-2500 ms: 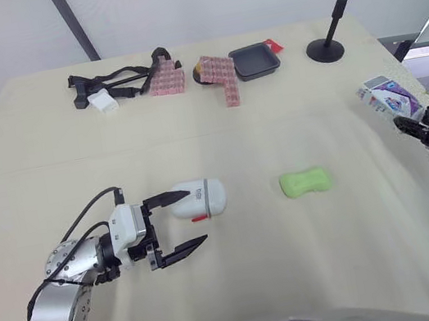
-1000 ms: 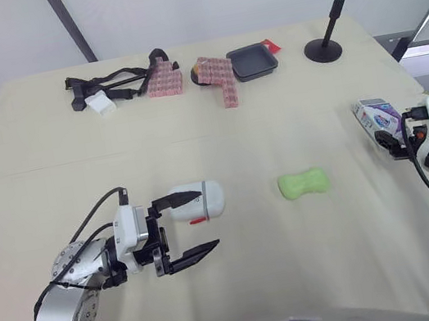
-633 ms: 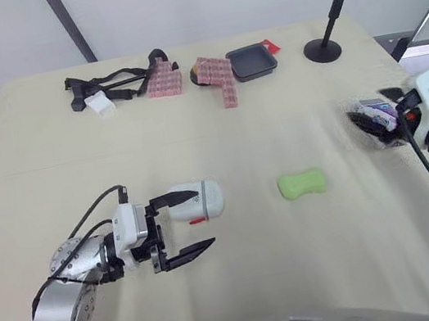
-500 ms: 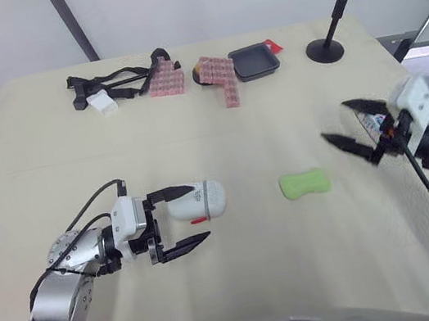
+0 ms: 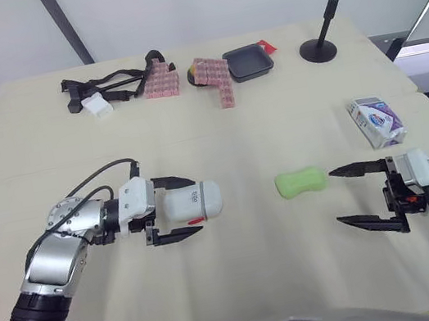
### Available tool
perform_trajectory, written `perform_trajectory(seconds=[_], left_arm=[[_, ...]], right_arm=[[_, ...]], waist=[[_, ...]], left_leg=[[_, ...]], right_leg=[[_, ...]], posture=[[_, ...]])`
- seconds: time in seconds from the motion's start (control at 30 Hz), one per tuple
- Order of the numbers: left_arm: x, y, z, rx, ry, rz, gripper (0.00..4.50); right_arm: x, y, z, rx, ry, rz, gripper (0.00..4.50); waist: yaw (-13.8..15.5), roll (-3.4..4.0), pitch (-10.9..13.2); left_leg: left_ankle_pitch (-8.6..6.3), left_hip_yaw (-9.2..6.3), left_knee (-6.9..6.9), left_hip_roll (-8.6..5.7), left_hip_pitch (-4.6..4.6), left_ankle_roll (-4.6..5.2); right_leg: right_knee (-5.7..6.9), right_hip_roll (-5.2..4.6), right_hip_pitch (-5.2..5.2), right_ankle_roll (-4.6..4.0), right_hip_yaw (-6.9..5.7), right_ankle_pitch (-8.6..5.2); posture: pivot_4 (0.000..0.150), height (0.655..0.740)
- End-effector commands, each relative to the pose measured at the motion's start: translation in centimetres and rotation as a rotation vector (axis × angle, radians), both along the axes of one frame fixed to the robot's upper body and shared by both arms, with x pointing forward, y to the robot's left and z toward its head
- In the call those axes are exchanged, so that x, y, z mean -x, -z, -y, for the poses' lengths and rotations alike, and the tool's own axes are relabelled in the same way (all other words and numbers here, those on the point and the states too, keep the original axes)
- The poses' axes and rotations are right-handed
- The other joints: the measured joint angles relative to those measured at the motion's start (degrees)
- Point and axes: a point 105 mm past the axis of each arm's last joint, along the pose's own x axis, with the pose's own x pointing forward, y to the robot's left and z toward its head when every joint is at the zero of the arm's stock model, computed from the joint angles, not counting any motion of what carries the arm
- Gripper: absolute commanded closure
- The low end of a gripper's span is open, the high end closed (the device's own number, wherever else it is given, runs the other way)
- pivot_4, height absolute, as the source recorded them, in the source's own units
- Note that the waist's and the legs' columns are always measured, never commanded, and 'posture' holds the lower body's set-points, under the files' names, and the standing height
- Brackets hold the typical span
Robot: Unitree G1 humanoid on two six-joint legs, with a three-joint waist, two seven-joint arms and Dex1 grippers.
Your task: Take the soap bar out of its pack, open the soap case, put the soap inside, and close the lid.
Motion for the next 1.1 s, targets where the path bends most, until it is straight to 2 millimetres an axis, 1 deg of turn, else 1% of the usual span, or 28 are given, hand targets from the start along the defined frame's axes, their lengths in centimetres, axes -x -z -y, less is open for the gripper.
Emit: perform_trajectory(seconds=[0.03,0.1,0.2,0.47,0.73,1.1], left_arm=[[-1.1,-0.3,-0.8,-0.081,-0.006,0.026,0.0],[-1.1,0.1,-1.1,-0.119,0.011,0.021,0.0],[-1.5,0.6,-1.3,-0.16,0.002,0.029,0.0],[-2.3,1.5,-1.2,-0.203,-0.01,0.012,0.0],[-2.8,2.6,-0.6,-0.231,-0.007,0.06,0.0],[-2.9,3.2,-0.4,-0.237,-0.004,0.091,0.0]], right_arm=[[-0.1,-0.2,0.7,0.025,0.0,0.035,0.03],[-0.1,0.0,0.9,0.03,0.007,0.036,0.03],[0.0,0.3,1.1,0.04,0.015,0.037,0.03],[0.2,0.6,1.3,0.051,0.029,0.035,0.03],[0.3,1.0,1.7,0.065,0.044,0.033,0.03],[0.6,1.3,1.7,0.071,0.047,0.023,0.03]], waist=[[0.1,0.0,0.0],[0.0,0.01,0.0],[0.0,0.0,0.0],[0.4,-0.01,0.0],[0.3,-0.02,0.0],[0.3,-0.02,0.0]], left_leg=[[0.01,-0.01,0.02,0.0,-0.01,0.02],[0.02,-0.01,0.04,0.0,-0.01,0.03],[0.02,-0.01,0.04,0.0,-0.05,0.04],[0.03,-0.01,0.11,0.01,-0.11,0.05],[0.03,-0.01,0.12,0.02,-0.14,0.06],[0.04,-0.02,0.15,0.02,-0.17,0.07]], right_leg=[[0.01,0.0,0.0,-0.01,-0.02,0.01],[0.02,-0.01,0.01,-0.01,-0.03,0.01],[-0.01,-0.02,0.01,-0.01,-0.05,0.01],[0.01,-0.07,0.02,-0.02,-0.14,0.01],[0.01,-0.07,0.02,-0.02,-0.15,0.01],[0.0,-0.09,0.02,-0.02,-0.18,0.01]], posture=[[0.15,0.74],[0.15,0.74],[0.15,0.74],[0.15,0.74],[0.15,0.74],[0.15,0.74]])
